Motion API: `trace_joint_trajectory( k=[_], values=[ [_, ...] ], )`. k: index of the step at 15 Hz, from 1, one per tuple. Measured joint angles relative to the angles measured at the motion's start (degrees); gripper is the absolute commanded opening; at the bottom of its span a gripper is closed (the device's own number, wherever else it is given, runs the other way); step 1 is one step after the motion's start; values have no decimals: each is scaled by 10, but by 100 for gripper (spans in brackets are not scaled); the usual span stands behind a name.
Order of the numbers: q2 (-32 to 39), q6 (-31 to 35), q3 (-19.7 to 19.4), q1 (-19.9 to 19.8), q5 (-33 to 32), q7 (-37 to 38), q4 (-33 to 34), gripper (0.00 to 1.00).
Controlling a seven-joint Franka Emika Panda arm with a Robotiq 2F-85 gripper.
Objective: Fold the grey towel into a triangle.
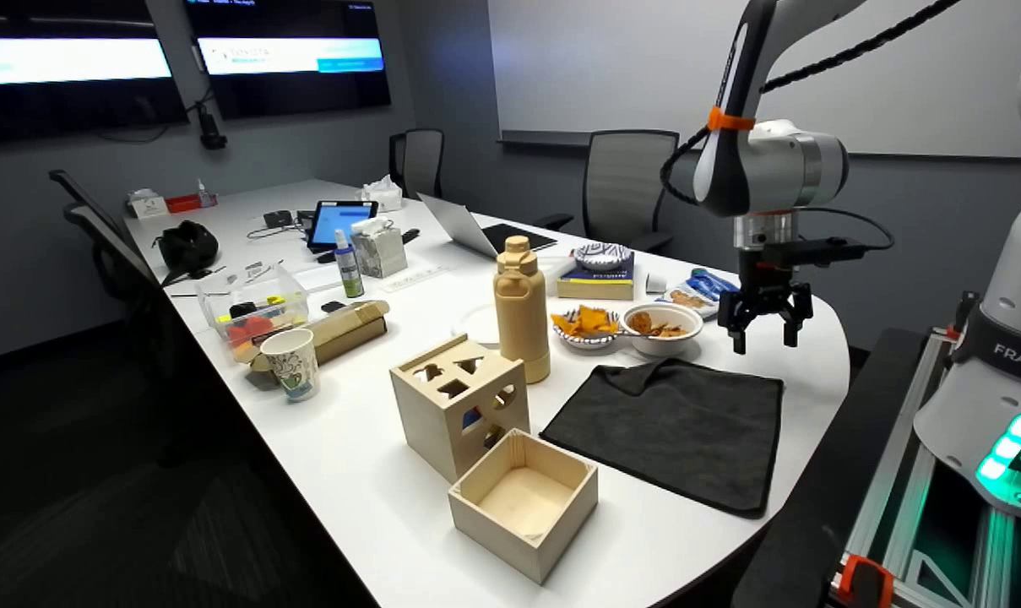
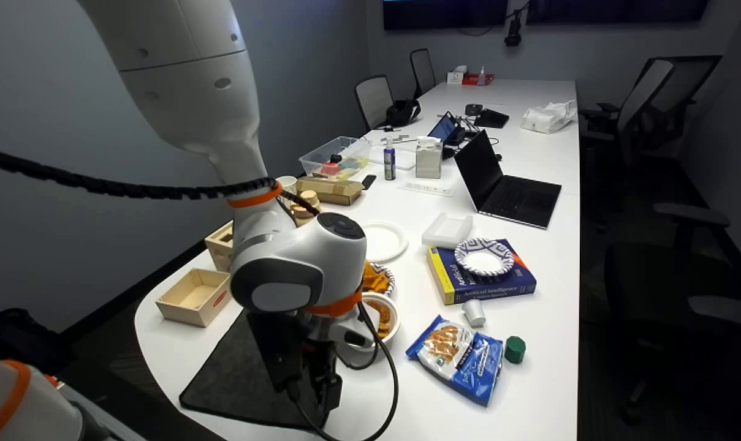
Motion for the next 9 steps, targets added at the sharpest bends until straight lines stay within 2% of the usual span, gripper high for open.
trace_joint_trajectory(
  k=[5,9],
  values=[
    [65,20,46,-58,4,-3,28,100],
    [112,34,74,-89,4,-3,54,100]
  ],
)
